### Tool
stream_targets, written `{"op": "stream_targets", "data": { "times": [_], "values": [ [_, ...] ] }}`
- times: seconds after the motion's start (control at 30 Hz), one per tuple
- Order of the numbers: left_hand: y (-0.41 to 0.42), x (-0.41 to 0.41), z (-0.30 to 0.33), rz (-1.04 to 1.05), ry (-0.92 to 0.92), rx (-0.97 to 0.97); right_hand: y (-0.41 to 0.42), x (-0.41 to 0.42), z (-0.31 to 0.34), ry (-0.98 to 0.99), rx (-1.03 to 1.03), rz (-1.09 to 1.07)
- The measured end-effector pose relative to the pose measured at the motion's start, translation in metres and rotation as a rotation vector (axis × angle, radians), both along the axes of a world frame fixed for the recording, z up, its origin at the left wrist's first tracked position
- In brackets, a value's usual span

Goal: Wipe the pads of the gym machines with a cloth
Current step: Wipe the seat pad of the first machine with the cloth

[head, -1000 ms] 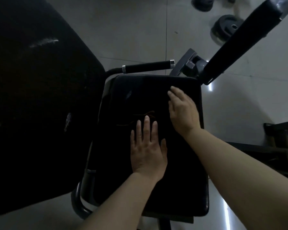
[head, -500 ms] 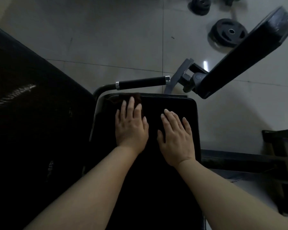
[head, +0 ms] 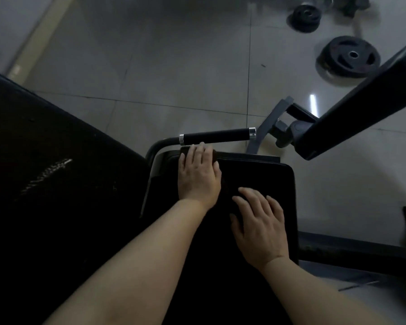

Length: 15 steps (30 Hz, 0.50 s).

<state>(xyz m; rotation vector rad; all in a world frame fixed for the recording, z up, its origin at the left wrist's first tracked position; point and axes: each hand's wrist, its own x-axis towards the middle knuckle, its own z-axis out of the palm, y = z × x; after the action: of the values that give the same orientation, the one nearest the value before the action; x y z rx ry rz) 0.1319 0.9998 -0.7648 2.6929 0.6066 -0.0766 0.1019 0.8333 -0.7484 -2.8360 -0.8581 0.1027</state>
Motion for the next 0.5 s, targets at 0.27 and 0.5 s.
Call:
{"op": "stream_targets", "data": {
  "times": [0.27,0.5],
  "values": [
    [-0.045,-0.115,-0.002,-0.050,-0.042,-0.031,0.003,0.000,-0.003,0.034,-0.081,-0.008],
    [0.007,0.012,0.002,-0.008,-0.022,-0.002,0.003,0.001,-0.004,0.015,-0.063,0.006]
  ]
}}
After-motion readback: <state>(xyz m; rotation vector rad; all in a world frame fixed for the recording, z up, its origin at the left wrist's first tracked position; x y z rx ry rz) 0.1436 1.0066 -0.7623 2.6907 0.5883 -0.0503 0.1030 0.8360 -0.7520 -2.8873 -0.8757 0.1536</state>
